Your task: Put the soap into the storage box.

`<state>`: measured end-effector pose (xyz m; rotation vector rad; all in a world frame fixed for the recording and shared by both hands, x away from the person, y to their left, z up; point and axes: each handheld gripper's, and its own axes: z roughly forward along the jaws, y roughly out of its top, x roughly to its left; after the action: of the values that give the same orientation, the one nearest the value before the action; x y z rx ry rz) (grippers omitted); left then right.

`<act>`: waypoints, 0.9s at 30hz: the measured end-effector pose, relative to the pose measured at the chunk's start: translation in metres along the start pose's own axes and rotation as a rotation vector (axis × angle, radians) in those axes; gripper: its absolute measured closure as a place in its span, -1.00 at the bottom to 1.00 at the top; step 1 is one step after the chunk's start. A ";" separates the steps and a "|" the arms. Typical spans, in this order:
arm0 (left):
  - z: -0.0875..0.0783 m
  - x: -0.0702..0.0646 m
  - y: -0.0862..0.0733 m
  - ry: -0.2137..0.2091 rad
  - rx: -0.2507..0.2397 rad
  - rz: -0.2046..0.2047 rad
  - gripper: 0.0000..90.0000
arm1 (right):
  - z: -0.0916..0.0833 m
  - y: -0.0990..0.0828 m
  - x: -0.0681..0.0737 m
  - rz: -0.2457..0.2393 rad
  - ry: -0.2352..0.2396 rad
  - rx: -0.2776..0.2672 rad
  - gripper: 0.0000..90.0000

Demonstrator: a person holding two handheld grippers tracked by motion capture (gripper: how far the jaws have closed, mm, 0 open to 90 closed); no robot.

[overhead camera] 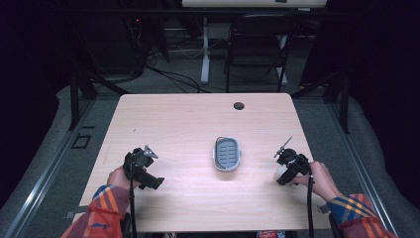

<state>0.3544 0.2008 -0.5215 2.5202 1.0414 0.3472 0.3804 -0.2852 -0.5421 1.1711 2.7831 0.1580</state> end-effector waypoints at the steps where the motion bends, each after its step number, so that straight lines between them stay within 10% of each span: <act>1: 0.000 0.000 0.000 0.000 0.000 0.001 -0.99 | 0.003 -0.003 0.003 0.062 0.013 -0.072 -0.47; 2: 0.000 0.000 0.000 0.002 0.000 0.003 -0.99 | -0.009 0.004 -0.005 -0.071 -0.013 0.086 -0.47; 3: 0.000 0.000 0.000 0.002 0.000 0.003 -0.99 | -0.001 -0.001 0.001 0.024 0.001 -0.032 -0.47; 27: 0.001 0.000 0.000 0.001 0.004 0.003 -0.99 | -0.008 0.006 0.009 -0.033 -0.008 -0.041 -0.47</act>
<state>0.3548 0.2004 -0.5220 2.5253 1.0397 0.3479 0.3770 -0.2752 -0.5340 1.1131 2.7772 0.2054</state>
